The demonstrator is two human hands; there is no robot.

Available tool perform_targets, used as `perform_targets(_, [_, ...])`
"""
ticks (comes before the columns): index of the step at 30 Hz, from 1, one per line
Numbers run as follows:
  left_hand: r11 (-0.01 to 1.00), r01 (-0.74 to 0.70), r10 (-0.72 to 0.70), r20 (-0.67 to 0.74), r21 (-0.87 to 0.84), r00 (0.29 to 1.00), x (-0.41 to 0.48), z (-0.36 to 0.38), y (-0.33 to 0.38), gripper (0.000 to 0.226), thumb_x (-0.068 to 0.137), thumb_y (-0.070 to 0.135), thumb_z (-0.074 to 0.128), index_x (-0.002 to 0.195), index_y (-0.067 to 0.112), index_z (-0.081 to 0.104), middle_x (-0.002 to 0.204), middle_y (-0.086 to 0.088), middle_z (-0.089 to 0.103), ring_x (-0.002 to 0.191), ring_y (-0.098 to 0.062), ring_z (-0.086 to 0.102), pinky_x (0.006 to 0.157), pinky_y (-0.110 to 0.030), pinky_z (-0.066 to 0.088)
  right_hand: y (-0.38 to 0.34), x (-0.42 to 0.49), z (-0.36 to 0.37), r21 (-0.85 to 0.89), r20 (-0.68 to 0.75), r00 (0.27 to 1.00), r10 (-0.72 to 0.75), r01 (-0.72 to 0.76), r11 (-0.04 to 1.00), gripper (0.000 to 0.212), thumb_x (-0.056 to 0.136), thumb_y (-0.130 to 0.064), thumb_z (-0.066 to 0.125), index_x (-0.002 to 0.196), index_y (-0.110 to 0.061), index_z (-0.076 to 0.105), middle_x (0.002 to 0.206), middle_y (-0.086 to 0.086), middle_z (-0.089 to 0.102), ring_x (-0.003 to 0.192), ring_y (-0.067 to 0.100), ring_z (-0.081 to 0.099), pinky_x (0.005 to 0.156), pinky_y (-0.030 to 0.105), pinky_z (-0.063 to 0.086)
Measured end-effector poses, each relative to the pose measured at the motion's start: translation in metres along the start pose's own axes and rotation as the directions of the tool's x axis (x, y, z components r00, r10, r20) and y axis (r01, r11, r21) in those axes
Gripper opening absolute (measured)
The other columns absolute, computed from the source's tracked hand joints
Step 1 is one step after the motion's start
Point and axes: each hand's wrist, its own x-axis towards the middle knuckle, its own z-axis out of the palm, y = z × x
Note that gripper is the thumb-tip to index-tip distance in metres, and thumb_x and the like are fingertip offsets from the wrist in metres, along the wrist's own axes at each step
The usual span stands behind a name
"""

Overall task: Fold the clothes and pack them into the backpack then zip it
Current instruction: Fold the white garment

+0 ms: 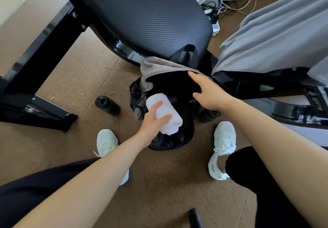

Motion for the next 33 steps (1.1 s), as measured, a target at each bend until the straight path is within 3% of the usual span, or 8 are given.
perform_targets(9, [0.998, -0.037, 0.022, -0.286, -0.047, 0.958, 0.101, 0.069, -0.015, 0.084, 0.098, 0.044, 0.064, 0.159, 0.047, 0.007, 0.156, -0.008, 0.01, 0.117, -0.025, 0.044, 0.101, -0.038, 0.048, 0.015, 0.015, 0.011, 0.042, 0.028, 1.0, -0.003, 0.001, 0.999, 0.082, 0.097, -0.002, 0.052, 0.163, -0.03, 0.012, 0.171, -0.004, 0.003, 0.157, 0.031, 0.005, 0.126, 0.049, 0.019])
perform_targets(14, [0.9, 0.248, -0.164, -0.247, 0.359, 0.955, 0.138, 0.058, -0.039, 0.082, 0.102, 0.054, 0.048, 0.157, 0.048, -0.013, 0.154, -0.025, 0.023, 0.096, -0.04, 0.058, 0.089, -0.045, 0.053, 0.014, 0.021, 0.014, 0.049, 0.022, 1.0, 0.016, -0.017, 0.999, 0.085, 0.094, 0.002, 0.052, 0.162, -0.03, 0.012, 0.171, -0.003, -0.002, 0.157, 0.033, 0.002, 0.125, 0.05, 0.022])
perform_targets(17, [0.668, 0.081, 0.07, -0.17, 0.74, 0.983, 0.136, 0.037, -0.046, 0.081, 0.098, 0.059, 0.05, 0.159, 0.039, 0.001, 0.13, -0.02, 0.047, 0.089, -0.04, 0.062, 0.073, -0.046, 0.055, 0.015, 0.022, 0.014, 0.057, 0.018, 1.0, 0.01, -0.011, 0.998, 0.087, 0.092, 0.004, 0.052, 0.162, -0.03, 0.013, 0.171, -0.003, -0.002, 0.157, 0.035, 0.002, 0.123, 0.051, 0.024])
perform_targets(19, [0.332, -0.094, 0.389, -0.045, 0.938, 0.92, 0.131, 0.026, -0.046, 0.074, 0.095, 0.049, 0.058, 0.157, 0.025, 0.027, 0.114, -0.018, 0.051, 0.083, -0.035, 0.059, 0.06, -0.038, 0.048, 0.015, 0.02, 0.017, 0.057, 0.017, 1.0, 0.009, -0.01, 0.998, 0.089, 0.091, 0.005, 0.052, 0.162, -0.031, 0.012, 0.171, -0.005, -0.002, 0.157, 0.036, 0.003, 0.121, 0.052, 0.027])
perform_targets(21, [-0.044, -0.216, 0.551, 0.204, 0.975, 0.809, 0.13, 0.023, -0.044, 0.071, 0.09, 0.041, 0.065, 0.154, 0.021, 0.038, 0.116, -0.017, 0.052, 0.094, -0.034, 0.056, 0.072, -0.04, 0.045, 0.015, 0.019, 0.019, 0.051, 0.011, 1.0, 0.012, -0.012, 0.999, 0.089, 0.092, 0.005, 0.053, 0.162, -0.032, 0.012, 0.171, -0.007, -0.003, 0.157, 0.035, 0.004, 0.121, 0.051, 0.029])
perform_targets(23, [-0.245, -0.3, 0.457, 0.383, 0.922, 0.803, 0.139, 0.024, -0.04, 0.085, 0.088, 0.046, 0.065, 0.159, 0.027, 0.024, 0.142, -0.016, 0.043, 0.125, -0.038, 0.045, 0.103, -0.05, 0.039, 0.014, 0.019, 0.019, 0.047, -0.001, 1.0, 0.014, -0.014, 0.999, 0.089, 0.092, 0.005, 0.053, 0.162, -0.033, 0.013, 0.171, -0.009, -0.003, 0.156, 0.035, 0.005, 0.12, 0.05, 0.03])
perform_targets(28, [-0.212, -0.276, 0.179, 0.315, 0.938, 0.932, 0.169, 0.034, -0.028, 0.087, 0.089, 0.058, 0.059, 0.159, 0.041, 0.011, 0.161, -0.004, 0.029, 0.146, -0.039, 0.027, 0.116, -0.073, 0.014, 0.015, 0.016, 0.018, 0.028, -0.008, 1.0, 0.02, -0.02, 0.999, 0.089, 0.092, -0.004, 0.058, 0.162, -0.035, 0.012, 0.17, -0.012, -0.002, 0.154, 0.037, 0.014, 0.119, 0.051, 0.031])
perform_targets(33, [0.005, -0.168, 0.101, 0.166, 0.986, 0.981, 0.187, 0.031, -0.012, 0.061, 0.097, 0.063, 0.045, 0.152, 0.038, 0.035, 0.15, -0.003, 0.049, 0.136, -0.035, 0.044, 0.11, -0.056, 0.031, 0.019, 0.012, 0.017, 0.026, -0.008, 0.999, 0.048, -0.048, 0.999, 0.098, 0.09, -0.01, 0.061, 0.161, -0.042, 0.001, 0.169, -0.018, -0.006, 0.15, 0.039, 0.025, 0.113, 0.053, 0.037])
